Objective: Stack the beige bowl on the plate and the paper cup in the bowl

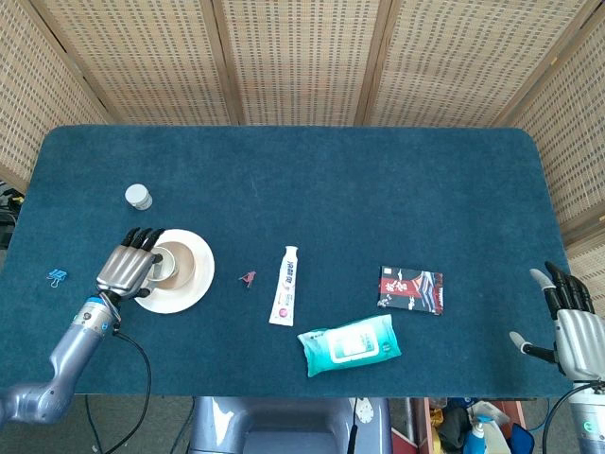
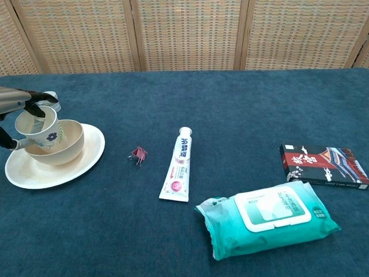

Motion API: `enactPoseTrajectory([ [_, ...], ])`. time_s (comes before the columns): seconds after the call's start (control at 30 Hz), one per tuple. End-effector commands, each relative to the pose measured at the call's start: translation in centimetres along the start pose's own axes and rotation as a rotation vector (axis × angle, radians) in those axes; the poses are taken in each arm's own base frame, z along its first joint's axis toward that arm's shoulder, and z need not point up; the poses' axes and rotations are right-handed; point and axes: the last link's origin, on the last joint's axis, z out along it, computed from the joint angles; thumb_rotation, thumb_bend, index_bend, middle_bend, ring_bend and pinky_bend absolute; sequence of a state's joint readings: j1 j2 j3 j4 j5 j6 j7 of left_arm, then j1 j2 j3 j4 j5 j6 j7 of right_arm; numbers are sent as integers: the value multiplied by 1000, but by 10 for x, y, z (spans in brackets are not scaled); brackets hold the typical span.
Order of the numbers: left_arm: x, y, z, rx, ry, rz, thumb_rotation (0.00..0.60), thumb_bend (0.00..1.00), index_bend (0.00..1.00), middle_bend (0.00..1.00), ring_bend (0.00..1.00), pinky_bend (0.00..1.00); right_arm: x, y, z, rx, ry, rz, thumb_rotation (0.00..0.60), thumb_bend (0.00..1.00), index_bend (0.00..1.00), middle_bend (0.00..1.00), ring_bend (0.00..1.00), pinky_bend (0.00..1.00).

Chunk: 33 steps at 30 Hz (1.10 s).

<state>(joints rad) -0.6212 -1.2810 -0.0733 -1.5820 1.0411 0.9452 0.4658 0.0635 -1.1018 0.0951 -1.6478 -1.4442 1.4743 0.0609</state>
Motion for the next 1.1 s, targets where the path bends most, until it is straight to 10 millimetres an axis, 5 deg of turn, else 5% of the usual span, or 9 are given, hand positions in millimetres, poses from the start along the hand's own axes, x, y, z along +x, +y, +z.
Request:
enactPoseTrajectory([
  [0.03,-3,2,2,4,4,-17,600,451,623,38,0,0,0,0,0,0,0,0,600,144,82,0,0,0],
  [0.8,0,7,10,21,13,-94,600,373,440,0,0,0,-1,1,0,-1,0,3,600,143,82,0,0,0],
  [1.1,47,2,-13,-18,165,-152,600,313,300,0,0,0,-1,0,0,0,-4,3,600,143,82,0,0,0],
])
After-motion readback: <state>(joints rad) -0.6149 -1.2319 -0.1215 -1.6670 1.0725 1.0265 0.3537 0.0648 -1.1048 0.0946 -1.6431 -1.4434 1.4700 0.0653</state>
